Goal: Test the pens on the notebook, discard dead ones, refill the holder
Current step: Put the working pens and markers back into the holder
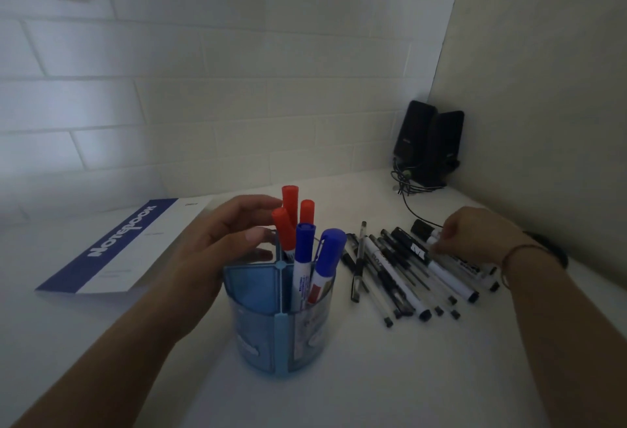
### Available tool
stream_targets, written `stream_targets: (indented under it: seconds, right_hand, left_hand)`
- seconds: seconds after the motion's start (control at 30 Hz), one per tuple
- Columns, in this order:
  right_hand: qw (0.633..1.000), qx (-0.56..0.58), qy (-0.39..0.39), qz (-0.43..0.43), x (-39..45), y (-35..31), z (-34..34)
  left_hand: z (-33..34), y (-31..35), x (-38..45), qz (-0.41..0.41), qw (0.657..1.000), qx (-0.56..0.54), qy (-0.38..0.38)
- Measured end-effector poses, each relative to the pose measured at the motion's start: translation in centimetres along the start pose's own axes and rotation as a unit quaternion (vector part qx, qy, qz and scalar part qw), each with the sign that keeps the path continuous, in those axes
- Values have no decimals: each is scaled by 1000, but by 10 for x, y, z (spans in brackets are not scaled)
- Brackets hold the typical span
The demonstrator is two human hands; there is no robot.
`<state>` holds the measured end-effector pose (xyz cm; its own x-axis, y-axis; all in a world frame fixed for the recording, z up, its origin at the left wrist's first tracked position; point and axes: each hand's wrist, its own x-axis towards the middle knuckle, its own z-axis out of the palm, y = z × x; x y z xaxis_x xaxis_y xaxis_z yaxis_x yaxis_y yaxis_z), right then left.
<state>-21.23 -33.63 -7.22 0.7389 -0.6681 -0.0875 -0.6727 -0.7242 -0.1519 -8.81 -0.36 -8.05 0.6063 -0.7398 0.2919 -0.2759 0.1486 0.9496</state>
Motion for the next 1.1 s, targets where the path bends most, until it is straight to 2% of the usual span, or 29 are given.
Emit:
stream_targets:
  seconds: [0.1,0.17,0.23,0.3,0.33,0.37,0.4,0.5,0.67,0.83,0.93,1.0,1.03,1.1]
  right_hand:
    - [996,38,63,-40,-12,-9,-21]
    - [974,164,94,-122,-32,-26,-44]
    - [911,353,80,-200,-62,-51,-67]
    - [810,512,79,-273,-94,-75,-83]
    - [770,552,88,-307,-109,-87,-87]
    - [748,562,99,-340,-121,-99,-88]
    - [743,547,108,-370,-130,-109,-87]
    - [774,448,90,-439,-140,-128,-72]
    - [849,264,98,-447,-133,-134,-53]
    - [874,169,80,-449,-129,-130,-56]
    - [874,266,184,-362,-104,-101,-70]
    - [906,226,232,-273,-73,-71,-69]
    - [935,167,219,-225,-57,-56,-62]
    - [978,74,137,-137,-27,-32,-37]
  left_hand:
    - [-2,-1,0,-12,999,5,-40]
    - [-1,-2,-1,-17,999,18,-34]
    - [0,-1,-1,-14,999,32,-21]
    - [-2,-1,0,-9,999,36,-2]
    - [-3,-1,0,-10,999,30,9]
    - [-4,-1,0,-14,999,28,19]
    - [-5,-1,-1,-16,999,28,27]
    - [-3,1,-4,-6,1000,9,15]
    - [2,5,-5,2,999,-39,-12]
    - [4,8,-4,-3,997,-78,-21]
    - [6,8,-3,-2,996,-85,-23]
    - [7,7,-2,0,997,-69,-22]
    - [7,7,-3,2,998,-60,-18]
    - [8,7,-3,5,999,-52,-12]
